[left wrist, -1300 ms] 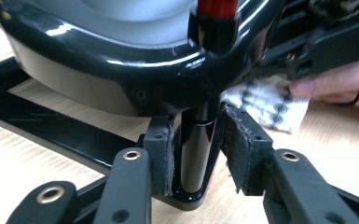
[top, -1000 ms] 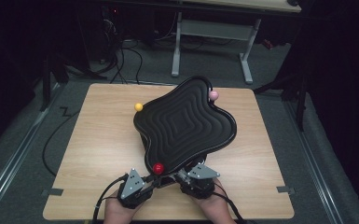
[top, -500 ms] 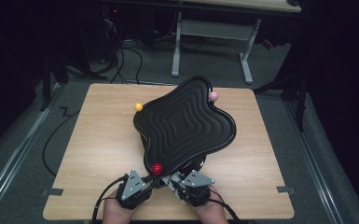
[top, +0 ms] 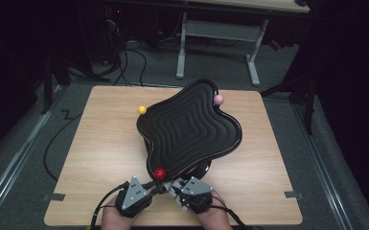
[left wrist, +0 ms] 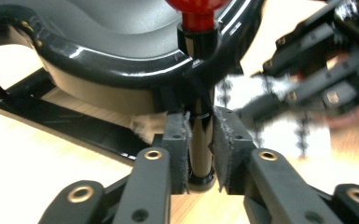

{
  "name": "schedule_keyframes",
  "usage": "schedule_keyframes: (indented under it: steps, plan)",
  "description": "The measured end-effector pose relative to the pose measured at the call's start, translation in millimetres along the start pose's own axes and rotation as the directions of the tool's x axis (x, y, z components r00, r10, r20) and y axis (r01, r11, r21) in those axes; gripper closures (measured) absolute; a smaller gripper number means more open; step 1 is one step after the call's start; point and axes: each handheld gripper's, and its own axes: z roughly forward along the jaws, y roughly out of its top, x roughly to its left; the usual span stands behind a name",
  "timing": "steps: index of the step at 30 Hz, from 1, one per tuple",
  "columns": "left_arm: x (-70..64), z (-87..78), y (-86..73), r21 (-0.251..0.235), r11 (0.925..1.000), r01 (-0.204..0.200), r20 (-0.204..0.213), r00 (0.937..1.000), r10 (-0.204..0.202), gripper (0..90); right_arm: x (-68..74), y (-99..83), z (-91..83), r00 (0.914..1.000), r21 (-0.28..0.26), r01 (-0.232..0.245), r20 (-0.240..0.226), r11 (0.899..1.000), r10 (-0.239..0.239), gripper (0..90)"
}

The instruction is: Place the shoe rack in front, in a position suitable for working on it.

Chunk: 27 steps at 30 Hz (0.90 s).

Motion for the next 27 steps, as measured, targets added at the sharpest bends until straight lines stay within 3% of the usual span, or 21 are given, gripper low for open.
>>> schedule_keyframes:
  steps: [1,3,5,9,11,14,17,18,20,22,23,26,27]
  plan:
    - [0.9,-2.4,-0.9,0.0,1.0,-0.005,-0.012,0.9999,0.005,84.6,-2.3,-0.4,-0.9,0.9999,0.003,0.001,0.013,1.0,-0.001,74.8]
    - [3.9,-4.9,-2.0,-0.01,0.9995,0.029,0.005,0.9996,-0.029,84.2,-8.6,-1.6,-1.9,0.9998,0.001,-0.007,0.018,1.0,0.007,74.7]
    - [2.3,-5.3,-2.5,-0.02,0.999,0.04,0.018,0.9991,-0.04,80.7,-12.4,-1.7,-2.9,0.9996,0.0,-0.018,0.02,1.0,0.018,74.7]
    - [-2.3,1.0,-3.0,-0.011,0.9987,0.05,0.017,0.9986,-0.049,65.4,-17.7,1.5,-6.6,0.9988,-0.022,-0.032,0.035,0.999,0.033,74.7]
    - [-3.1,5.9,-2.5,-0.019,0.9973,0.071,0.008,0.9974,-0.071,58.0,-23.8,2.3,-8.5,0.9972,-0.035,-0.034,0.066,0.999,0.036,74.8]
    - [-2.8,15.2,-1.2,-0.029,0.9924,0.12,0.005,0.9928,-0.119,54.8,-37.8,2.2,-7.9,0.9898,-0.042,-0.035,0.136,0.998,0.041,75.0]
    - [-4.1,22.8,-0.1,-0.037,0.991,0.129,-0.009,0.9916,-0.129,56.9,-53.3,2.4,-1.5,0.9768,-0.042,-0.029,0.211,0.999,0.038,75.6]
    - [-4.4,23.1,0.1,-0.039,0.9917,0.122,-0.017,0.9923,-0.123,61.8,-58.0,1.9,2.5,0.9734,-0.029,-0.046,0.223,0.999,0.051,76.2]
    - [-3.8,21.8,0.4,-0.043,0.9929,0.111,-0.02,0.9935,-0.112,71.4,-62.3,-1.4,9.8,0.9754,0.024,-0.051,0.216,0.998,0.045,77.0]
    - [-4.3,21.5,0.8,-0.04,0.9935,0.107,-0.024,0.9939,-0.108,74.4,-61.3,-4.3,11.9,0.9758,0.024,-0.045,0.215,0.999,0.039,77.5]
    - [-4.8,20.6,1.4,-0.032,0.9948,0.096,-0.038,0.9945,-0.097,74.4,-56.7,-2.7,11.4,0.9738,0.034,-0.023,0.227,0.999,0.014,78.7]
    - [1.2,17.8,-0.1,-0.027,0.9939,0.107,-0.055,0.9926,-0.108,74.5,-51.1,-4.5,9.8,0.9726,0.032,-0.03,0.232,0.999,0.021,79.1]
    - [3.3,17.1,-0.8,-0.028,0.9933,0.112,-0.061,0.9916,-0.114,74.6,-49.6,-5.4,9.2,0.9726,0.029,-0.012,0.233,1.0,0.005,79.2]
